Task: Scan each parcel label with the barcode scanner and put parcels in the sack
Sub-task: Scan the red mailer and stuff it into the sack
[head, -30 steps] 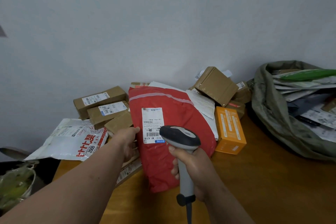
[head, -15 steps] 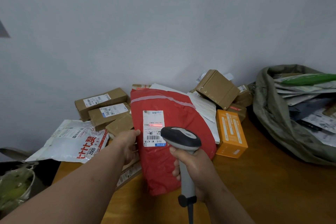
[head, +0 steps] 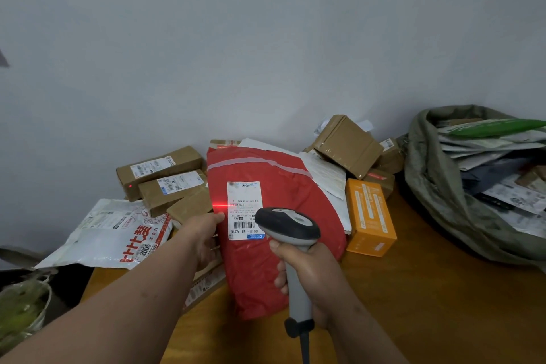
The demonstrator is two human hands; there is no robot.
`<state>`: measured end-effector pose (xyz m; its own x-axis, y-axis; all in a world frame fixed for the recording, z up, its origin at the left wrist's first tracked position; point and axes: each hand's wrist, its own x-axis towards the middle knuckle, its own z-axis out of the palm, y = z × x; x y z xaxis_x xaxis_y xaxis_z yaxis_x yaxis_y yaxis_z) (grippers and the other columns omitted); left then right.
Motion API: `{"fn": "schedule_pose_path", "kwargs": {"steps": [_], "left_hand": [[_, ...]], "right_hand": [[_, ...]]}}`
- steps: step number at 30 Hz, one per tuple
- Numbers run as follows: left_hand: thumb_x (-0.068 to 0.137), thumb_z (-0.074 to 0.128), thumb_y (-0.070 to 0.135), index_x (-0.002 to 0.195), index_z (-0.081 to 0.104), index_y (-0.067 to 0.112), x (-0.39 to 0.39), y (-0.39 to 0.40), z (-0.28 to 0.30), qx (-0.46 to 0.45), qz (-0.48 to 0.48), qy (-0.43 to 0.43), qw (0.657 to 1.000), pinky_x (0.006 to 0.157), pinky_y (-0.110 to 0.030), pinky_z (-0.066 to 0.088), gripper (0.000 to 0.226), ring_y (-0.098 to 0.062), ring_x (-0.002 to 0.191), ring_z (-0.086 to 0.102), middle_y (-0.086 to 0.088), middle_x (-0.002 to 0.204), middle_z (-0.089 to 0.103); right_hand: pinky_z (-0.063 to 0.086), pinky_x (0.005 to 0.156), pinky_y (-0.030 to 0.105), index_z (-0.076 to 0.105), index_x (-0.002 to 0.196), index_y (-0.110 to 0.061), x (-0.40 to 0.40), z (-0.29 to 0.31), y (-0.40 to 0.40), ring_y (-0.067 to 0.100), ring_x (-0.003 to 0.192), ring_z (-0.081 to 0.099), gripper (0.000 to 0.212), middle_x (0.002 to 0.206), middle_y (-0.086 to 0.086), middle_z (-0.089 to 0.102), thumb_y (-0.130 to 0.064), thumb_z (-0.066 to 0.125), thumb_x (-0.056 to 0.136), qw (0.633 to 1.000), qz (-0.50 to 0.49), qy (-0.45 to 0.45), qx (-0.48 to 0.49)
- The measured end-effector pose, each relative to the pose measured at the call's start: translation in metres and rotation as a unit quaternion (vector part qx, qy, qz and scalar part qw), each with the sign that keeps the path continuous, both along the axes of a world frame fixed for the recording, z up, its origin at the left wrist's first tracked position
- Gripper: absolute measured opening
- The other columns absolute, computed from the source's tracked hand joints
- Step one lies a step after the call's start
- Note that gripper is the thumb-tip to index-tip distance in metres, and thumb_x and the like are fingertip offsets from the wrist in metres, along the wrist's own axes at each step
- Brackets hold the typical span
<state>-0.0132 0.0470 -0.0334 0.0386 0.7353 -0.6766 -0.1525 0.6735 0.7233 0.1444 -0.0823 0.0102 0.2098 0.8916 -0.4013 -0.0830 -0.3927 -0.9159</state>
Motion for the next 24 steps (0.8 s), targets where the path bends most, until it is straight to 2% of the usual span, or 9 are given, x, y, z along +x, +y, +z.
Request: {"fn": "schedule_pose_path", "kwargs": {"steps": [3, 6, 9, 11, 13, 16, 17, 21, 24], "left_hand": [[0.100, 0.056, 0.023, 0.120, 0.060, 0.009, 0.002, -0.002, 0.004, 0.003, -0.001, -0.004, 1.000, 0.079, -0.040, 0.051, 0.025, -0.029, 0.106, 0.063, -0.014, 0.113, 0.069], [0.095, 0.064, 0.019, 0.108, 0.061, 0.007, 0.009, -0.004, 0.011, 0.016, 0.000, -0.010, 1.000, 0.078, -0.041, 0.053, 0.018, -0.030, 0.098, 0.066, -0.016, 0.105, 0.070], [0.093, 0.066, 0.017, 0.105, 0.062, 0.005, 0.023, -0.001, 0.021, 0.025, 0.008, -0.019, 0.999, 0.084, -0.044, 0.057, 0.017, -0.031, 0.093, 0.069, -0.017, 0.099, 0.072], [0.096, 0.062, 0.017, 0.107, 0.062, 0.007, 0.036, 0.002, 0.029, 0.042, 0.024, -0.040, 0.998, 0.072, -0.042, 0.062, 0.015, -0.031, 0.088, 0.070, -0.016, 0.097, 0.072], [0.100, 0.057, 0.019, 0.111, 0.063, 0.013, 0.051, 0.004, 0.039, 0.078, 0.037, -0.051, 0.995, 0.062, -0.042, 0.062, 0.014, -0.028, 0.082, 0.068, -0.013, 0.095, 0.071], [0.102, 0.054, 0.020, 0.114, 0.064, 0.016, 0.080, 0.004, 0.057, 0.160, 0.030, -0.044, 0.986, 0.084, -0.046, 0.054, 0.016, -0.029, 0.087, 0.068, -0.012, 0.103, 0.071], [0.102, 0.054, 0.020, 0.112, 0.065, 0.017, 0.092, 0.003, 0.066, 0.190, 0.023, -0.039, 0.981, 0.087, -0.046, 0.053, 0.015, -0.028, 0.087, 0.068, -0.012, 0.102, 0.072], [0.101, 0.056, 0.019, 0.106, 0.065, 0.018, 0.153, -0.010, 0.102, 0.287, -0.003, -0.016, 0.958, 0.073, -0.037, 0.055, 0.011, -0.024, 0.081, 0.069, -0.007, 0.091, 0.072], [0.100, 0.056, 0.021, 0.098, 0.065, 0.023, 0.212, -0.022, 0.118, 0.344, -0.032, 0.008, 0.939, 0.076, -0.034, 0.054, 0.009, -0.018, 0.078, 0.069, -0.001, 0.090, 0.071]], "right_hand": [[0.048, 0.053, 0.029, 0.069, 0.081, -0.001, 0.001, 0.002, -0.002, 0.020, 0.057, 0.061, 0.027, 0.059, 0.005, 0.063, -0.027, 0.076, 0.086, 1.000, -0.004, 0.003, 0.002], [0.050, 0.054, 0.029, 0.071, 0.084, -0.002, 0.004, 0.004, -0.005, 0.018, 0.057, 0.062, 0.027, 0.061, 0.004, 0.064, -0.028, 0.076, 0.086, 1.000, -0.011, 0.006, 0.005], [0.050, 0.057, 0.030, 0.071, 0.085, -0.005, 0.013, 0.004, -0.007, 0.018, 0.059, 0.063, 0.026, 0.060, 0.003, 0.066, -0.031, 0.076, 0.085, 1.000, -0.021, 0.000, 0.009], [0.051, 0.058, 0.030, 0.071, 0.083, -0.007, 0.023, 0.005, -0.009, 0.017, 0.058, 0.064, 0.024, 0.060, 0.002, 0.066, -0.031, 0.076, 0.085, 0.999, -0.036, -0.002, 0.017], [0.051, 0.059, 0.030, 0.072, 0.083, -0.008, 0.037, 0.006, -0.012, 0.017, 0.058, 0.064, 0.023, 0.059, 0.000, 0.066, -0.031, 0.076, 0.085, 0.998, -0.058, -0.005, 0.029], [0.051, 0.060, 0.031, 0.071, 0.082, -0.012, 0.062, 0.009, -0.017, 0.017, 0.057, 0.063, 0.020, 0.057, 0.000, 0.066, -0.031, 0.076, 0.085, 0.995, -0.090, 0.000, 0.050], [0.051, 0.060, 0.031, 0.071, 0.082, -0.012, 0.072, 0.011, -0.019, 0.018, 0.057, 0.063, 0.019, 0.056, 0.000, 0.066, -0.030, 0.076, 0.085, 0.993, -0.101, 0.006, 0.057], [0.051, 0.058, 0.029, 0.070, 0.084, -0.012, 0.125, 0.020, -0.035, 0.016, 0.054, 0.062, 0.017, 0.054, 0.000, 0.064, -0.027, 0.075, 0.087, 0.986, -0.145, 0.017, 0.082], [0.052, 0.057, 0.026, 0.071, 0.086, -0.012, 0.182, 0.027, -0.056, 0.014, 0.056, 0.063, 0.016, 0.056, -0.001, 0.066, -0.028, 0.074, 0.088, 0.980, -0.176, 0.007, 0.092]]}}
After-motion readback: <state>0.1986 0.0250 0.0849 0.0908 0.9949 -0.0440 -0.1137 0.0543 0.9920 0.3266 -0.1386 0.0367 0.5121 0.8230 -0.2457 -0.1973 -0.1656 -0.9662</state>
